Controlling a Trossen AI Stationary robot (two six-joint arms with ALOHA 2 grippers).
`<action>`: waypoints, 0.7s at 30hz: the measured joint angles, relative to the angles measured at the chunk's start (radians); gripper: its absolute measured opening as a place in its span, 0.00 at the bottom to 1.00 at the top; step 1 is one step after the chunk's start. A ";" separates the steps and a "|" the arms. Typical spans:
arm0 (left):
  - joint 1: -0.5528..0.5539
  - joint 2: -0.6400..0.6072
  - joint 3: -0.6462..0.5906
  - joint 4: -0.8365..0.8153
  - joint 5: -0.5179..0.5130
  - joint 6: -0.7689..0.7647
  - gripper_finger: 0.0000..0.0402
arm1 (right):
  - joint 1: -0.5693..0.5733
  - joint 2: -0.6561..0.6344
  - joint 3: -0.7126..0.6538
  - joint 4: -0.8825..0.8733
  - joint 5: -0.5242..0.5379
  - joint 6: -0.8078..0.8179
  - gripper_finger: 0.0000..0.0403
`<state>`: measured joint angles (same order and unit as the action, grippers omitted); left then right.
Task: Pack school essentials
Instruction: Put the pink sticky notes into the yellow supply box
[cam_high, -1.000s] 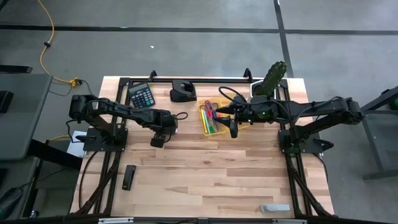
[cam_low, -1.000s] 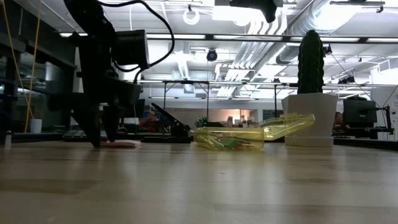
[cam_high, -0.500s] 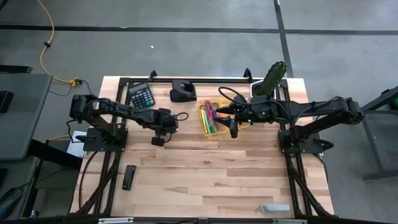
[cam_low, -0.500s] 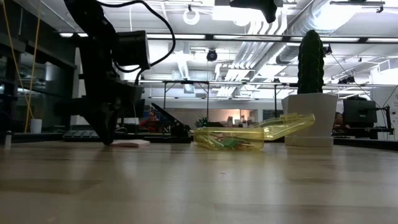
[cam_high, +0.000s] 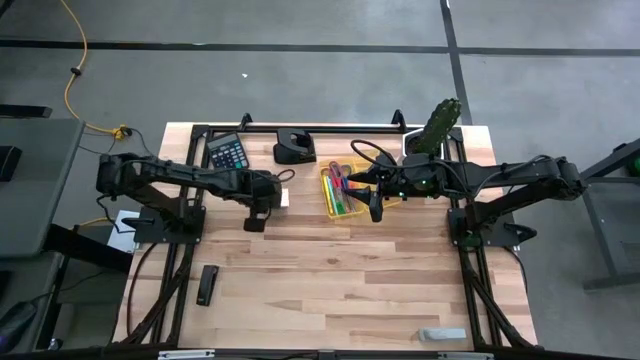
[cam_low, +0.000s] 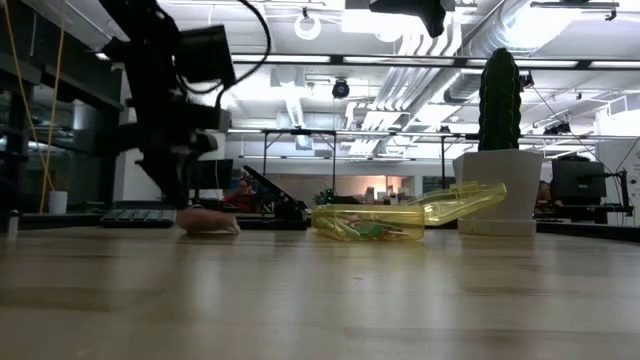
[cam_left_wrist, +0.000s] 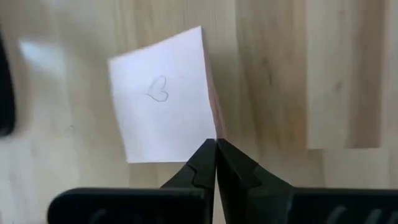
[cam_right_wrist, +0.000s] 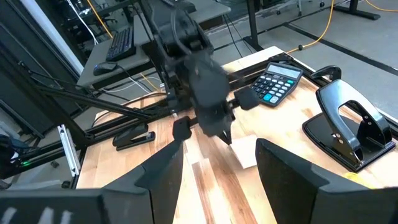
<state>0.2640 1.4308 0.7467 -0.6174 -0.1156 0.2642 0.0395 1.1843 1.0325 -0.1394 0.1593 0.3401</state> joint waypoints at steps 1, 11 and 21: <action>0.005 -0.021 0.000 0.001 0.007 -0.003 0.00 | 0.000 0.000 0.000 0.000 0.000 0.000 0.48; 0.047 -0.268 0.000 -0.015 0.051 -0.060 0.00 | 0.000 0.000 0.000 0.000 0.013 0.000 0.48; 0.051 -0.469 0.000 -0.011 0.063 -0.164 0.00 | 0.000 0.000 0.000 0.001 0.029 0.000 0.48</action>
<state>0.3149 0.9618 0.7471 -0.6289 -0.0528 0.0998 0.0393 1.1843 1.0325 -0.1383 0.1883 0.3401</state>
